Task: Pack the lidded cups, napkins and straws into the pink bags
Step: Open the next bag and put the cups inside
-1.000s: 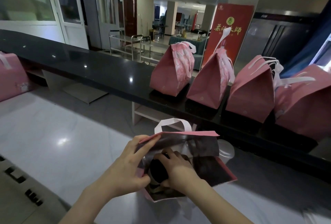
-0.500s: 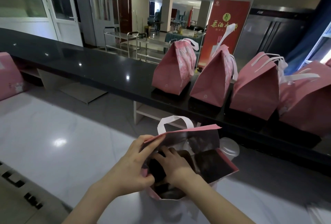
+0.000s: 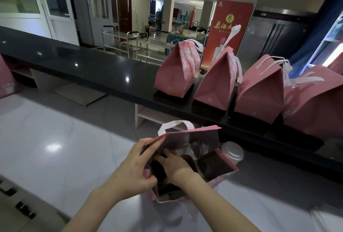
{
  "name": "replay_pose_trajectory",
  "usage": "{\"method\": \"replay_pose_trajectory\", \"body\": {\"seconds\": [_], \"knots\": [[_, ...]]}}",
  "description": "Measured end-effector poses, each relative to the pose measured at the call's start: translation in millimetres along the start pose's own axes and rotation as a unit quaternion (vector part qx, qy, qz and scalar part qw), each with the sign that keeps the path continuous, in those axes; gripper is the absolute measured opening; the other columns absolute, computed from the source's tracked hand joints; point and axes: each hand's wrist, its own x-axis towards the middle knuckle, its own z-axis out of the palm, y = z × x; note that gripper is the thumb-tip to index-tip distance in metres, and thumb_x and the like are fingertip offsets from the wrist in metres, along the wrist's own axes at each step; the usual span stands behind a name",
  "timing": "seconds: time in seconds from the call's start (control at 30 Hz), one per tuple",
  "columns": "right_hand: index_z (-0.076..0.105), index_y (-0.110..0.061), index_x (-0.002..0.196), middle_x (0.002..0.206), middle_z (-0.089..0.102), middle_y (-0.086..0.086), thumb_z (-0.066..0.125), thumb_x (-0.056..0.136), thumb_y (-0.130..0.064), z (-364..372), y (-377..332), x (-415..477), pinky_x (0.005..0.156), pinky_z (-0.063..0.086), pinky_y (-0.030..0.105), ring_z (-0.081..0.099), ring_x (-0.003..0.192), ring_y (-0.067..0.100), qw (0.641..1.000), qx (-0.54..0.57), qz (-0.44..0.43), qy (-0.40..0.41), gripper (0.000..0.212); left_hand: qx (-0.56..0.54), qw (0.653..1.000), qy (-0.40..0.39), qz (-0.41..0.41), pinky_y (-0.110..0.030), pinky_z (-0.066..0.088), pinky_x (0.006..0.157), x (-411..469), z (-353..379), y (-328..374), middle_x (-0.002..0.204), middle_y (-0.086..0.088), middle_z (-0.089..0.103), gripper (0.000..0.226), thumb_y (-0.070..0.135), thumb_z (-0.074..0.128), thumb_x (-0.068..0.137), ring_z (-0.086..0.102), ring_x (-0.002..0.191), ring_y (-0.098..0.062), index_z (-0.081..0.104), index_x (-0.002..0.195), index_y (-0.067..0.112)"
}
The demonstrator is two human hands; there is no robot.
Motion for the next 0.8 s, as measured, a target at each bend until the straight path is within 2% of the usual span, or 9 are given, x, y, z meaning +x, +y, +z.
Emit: {"method": "replay_pose_trajectory", "body": {"seconds": [0.1,0.17,0.3,0.37,0.43,0.5,0.6,0.67,0.8], "knots": [[0.028,-0.034,0.143,0.148,0.026,0.005,0.070,0.081,-0.032,-9,7,-21,0.106,0.037,0.047,0.031,0.133,0.034,0.999,0.049,-0.019,0.007,0.075,0.001,1.000,0.025,-0.017,-0.010,0.044,0.093,1,2,1,0.142,0.023,0.021,0.095,0.021,0.061,0.069,0.029,0.133,-0.003,0.017,0.147,0.053],[0.030,-0.036,0.144,0.153,0.024,0.000,0.065,0.085,-0.036,-16,16,-42,0.108,0.035,0.043,0.029,0.137,0.028,0.994,0.085,-0.037,0.057,0.069,0.007,0.999,0.036,-0.030,-0.009,0.044,0.092,1,6,4,0.142,0.024,0.020,0.096,0.021,0.065,0.070,0.029,0.131,0.000,0.017,0.147,0.052],[0.048,-0.033,0.133,0.143,0.041,-0.006,0.055,0.091,-0.045,-29,46,-98,0.099,0.044,0.038,0.046,0.125,0.020,0.980,0.093,-0.073,0.162,0.045,0.040,0.996,0.069,-0.041,-0.010,0.036,0.096,1,22,20,0.141,0.028,0.016,0.097,0.027,0.067,0.071,0.025,0.131,0.007,0.014,0.148,0.052],[0.057,-0.030,0.123,0.126,0.053,-0.008,0.050,0.093,-0.046,-32,70,-128,0.090,0.048,0.034,0.052,0.111,0.015,0.969,0.104,-0.086,0.205,0.035,0.053,0.994,0.082,-0.055,-0.015,0.035,0.098,2,32,31,0.139,0.031,0.013,0.100,0.029,0.070,0.070,0.025,0.126,0.009,0.012,0.147,0.054],[0.063,-0.026,0.110,0.109,0.059,-0.009,0.049,0.094,-0.044,-33,100,-153,0.084,0.047,0.031,0.053,0.099,0.012,0.957,0.105,-0.085,0.258,0.028,0.075,0.990,0.095,-0.078,-0.022,0.038,0.099,1,41,42,0.137,0.028,0.013,0.104,0.027,0.075,0.071,0.026,0.123,0.003,0.010,0.147,0.055],[0.067,-0.024,0.103,0.104,0.062,-0.010,0.052,0.094,-0.040,-32,134,-172,0.082,0.047,0.028,0.054,0.096,0.010,0.943,0.113,-0.061,0.308,0.024,0.096,0.984,0.118,-0.097,-0.029,0.040,0.100,0,51,52,0.139,0.019,0.018,0.108,0.022,0.078,0.069,0.028,0.124,-0.005,0.011,0.147,0.054],[0.069,-0.019,0.104,0.103,0.065,-0.007,0.058,0.093,-0.028,-25,184,-184,0.082,0.047,0.028,0.055,0.095,0.012,0.917,0.152,-0.024,0.369,0.018,0.115,0.975,0.141,-0.126,-0.040,0.043,0.100,-1,64,67,0.141,0.009,0.023,0.110,0.019,0.080,0.068,0.033,0.126,-0.016,0.011,0.146,0.056],[0.065,-0.022,0.111,0.109,0.062,-0.010,0.055,0.095,-0.028,-19,214,-183,0.083,0.045,0.026,0.052,0.099,0.010,0.918,0.171,-0.002,0.358,0.020,0.133,0.968,0.150,-0.151,-0.046,0.045,0.100,-3,72,76,0.140,0.006,0.025,0.112,0.017,0.081,0.067,0.035,0.126,-0.021,0.011,0.146,0.055],[0.053,-0.024,0.130,0.129,0.052,-0.006,0.049,0.096,-0.032,-2,254,-161,0.092,0.043,0.030,0.047,0.114,0.016,0.958,0.123,0.028,0.256,0.035,0.161,0.957,0.169,-0.176,-0.049,0.045,0.099,-8,88,94,0.138,0.003,0.026,0.113,0.016,0.082,0.066,0.035,0.124,-0.025,0.013,0.149,0.049]]}}
